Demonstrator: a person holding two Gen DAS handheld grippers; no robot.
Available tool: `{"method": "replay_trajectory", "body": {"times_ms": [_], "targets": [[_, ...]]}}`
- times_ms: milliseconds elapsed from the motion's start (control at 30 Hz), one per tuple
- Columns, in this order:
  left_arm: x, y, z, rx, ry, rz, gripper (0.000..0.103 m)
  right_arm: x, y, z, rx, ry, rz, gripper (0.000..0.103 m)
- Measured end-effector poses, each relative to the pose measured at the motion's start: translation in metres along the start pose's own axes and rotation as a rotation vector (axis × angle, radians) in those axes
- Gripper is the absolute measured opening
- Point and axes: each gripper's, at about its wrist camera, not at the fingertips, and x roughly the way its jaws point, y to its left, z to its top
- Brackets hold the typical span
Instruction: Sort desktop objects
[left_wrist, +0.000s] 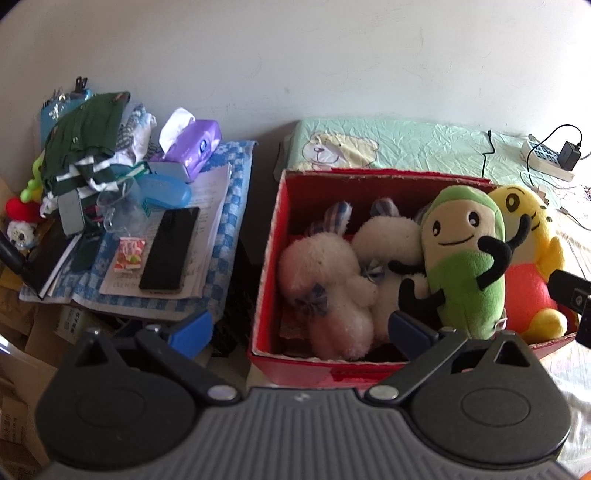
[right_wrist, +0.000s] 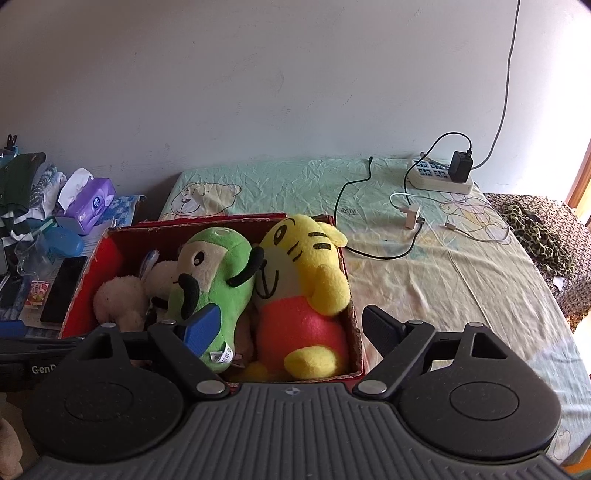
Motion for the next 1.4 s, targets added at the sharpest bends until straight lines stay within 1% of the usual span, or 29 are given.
{"method": "replay_trajectory", "body": {"times_ms": [200,400,600,833,967,1200,1400], "targets": [[0.008,-0.014,-0.001,0.0,0.026,0.009,0.101,0.01,-0.008,0.003,-0.001,0.025,0.042,0.085],[0.014,-0.028,0.006,0.012,0.024,0.021,0.101,0.022,-0.019,0.011,0.013,0.038,0.069,0.085],[0.024,-0.033,0.015,0.019,0.025,0.038,0.101,0.035,-0.022,0.018,0.01,0.04,0.099,0.085],[0.036,-0.037,0.016,0.031,0.055,0.042,0.101,0.05,-0.023,0.018,0.017,0.078,0.124,0.085],[0.041,-0.041,0.015,0.042,0.062,0.046,0.101,0.056,-0.024,0.017,0.02,0.091,0.124,0.085],[0.045,-0.045,0.014,0.054,0.054,0.054,0.101,0.06,-0.026,0.013,0.003,0.082,0.083,0.085],[0.046,-0.045,0.012,0.058,0.055,0.048,0.101,0.063,-0.028,0.009,0.014,0.089,0.072,0.085]]}}
